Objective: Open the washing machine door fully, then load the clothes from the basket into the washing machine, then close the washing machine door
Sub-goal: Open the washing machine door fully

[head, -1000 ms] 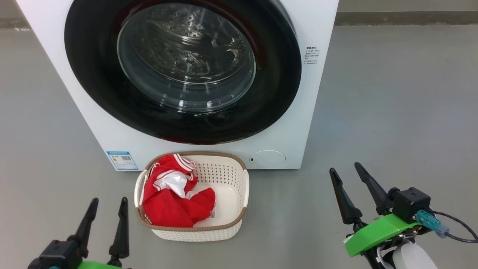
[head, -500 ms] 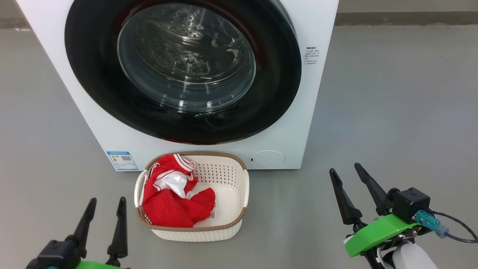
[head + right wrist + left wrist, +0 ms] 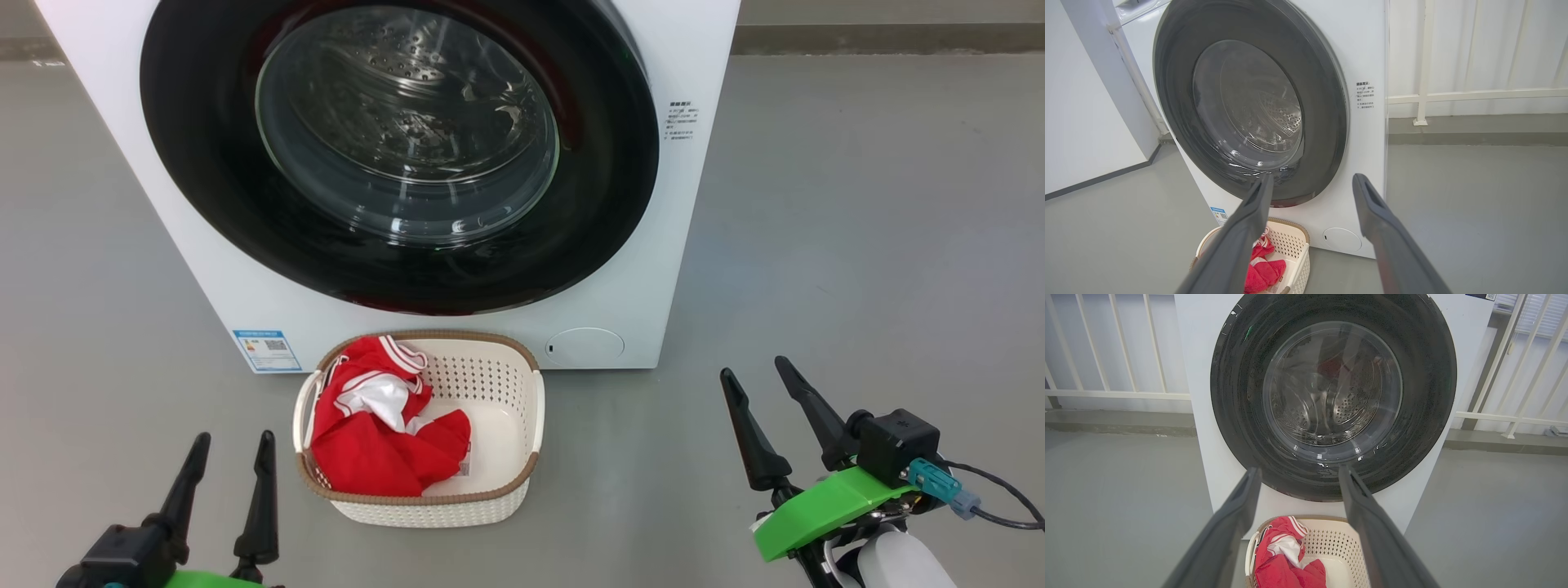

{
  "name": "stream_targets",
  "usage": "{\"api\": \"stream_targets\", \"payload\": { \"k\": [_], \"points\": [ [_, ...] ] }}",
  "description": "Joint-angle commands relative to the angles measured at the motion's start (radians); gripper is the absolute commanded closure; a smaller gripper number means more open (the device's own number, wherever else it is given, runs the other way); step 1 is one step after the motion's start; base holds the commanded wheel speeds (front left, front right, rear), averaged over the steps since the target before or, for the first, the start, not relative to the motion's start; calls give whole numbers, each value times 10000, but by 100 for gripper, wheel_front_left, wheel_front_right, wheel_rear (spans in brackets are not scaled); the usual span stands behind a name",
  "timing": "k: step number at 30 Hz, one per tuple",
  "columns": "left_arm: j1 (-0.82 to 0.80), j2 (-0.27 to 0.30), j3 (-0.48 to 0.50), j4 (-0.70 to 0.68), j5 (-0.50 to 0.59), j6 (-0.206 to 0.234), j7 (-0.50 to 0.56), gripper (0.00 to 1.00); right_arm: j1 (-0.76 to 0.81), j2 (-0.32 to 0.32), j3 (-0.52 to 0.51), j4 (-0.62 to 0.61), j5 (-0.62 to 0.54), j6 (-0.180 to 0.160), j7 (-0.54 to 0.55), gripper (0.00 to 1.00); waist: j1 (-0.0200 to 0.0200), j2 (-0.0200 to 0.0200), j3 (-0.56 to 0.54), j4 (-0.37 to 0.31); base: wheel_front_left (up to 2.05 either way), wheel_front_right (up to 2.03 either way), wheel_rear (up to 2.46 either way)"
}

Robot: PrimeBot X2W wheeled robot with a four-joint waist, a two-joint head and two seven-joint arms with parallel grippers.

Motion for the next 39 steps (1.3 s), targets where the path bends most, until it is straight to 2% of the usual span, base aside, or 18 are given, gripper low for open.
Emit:
{"api": "stream_targets", "payload": {
  "k": [1,22,39],
  "points": [
    [-495,155,359,-225,13,-31,-122,0,-405,-43,229,-198,25,16,-118,0,0,0,1,2,0,0,0],
    [-456,190,312,-265,19,-31,-122,0,-499,-79,145,-120,44,16,-118,0,0,0,132,39,0,0,0],
    [-754,204,513,-453,8,-31,-122,0,-1457,-262,-174,96,131,16,-118,0,0,0,934,217,0,0,0]
  ]
}}
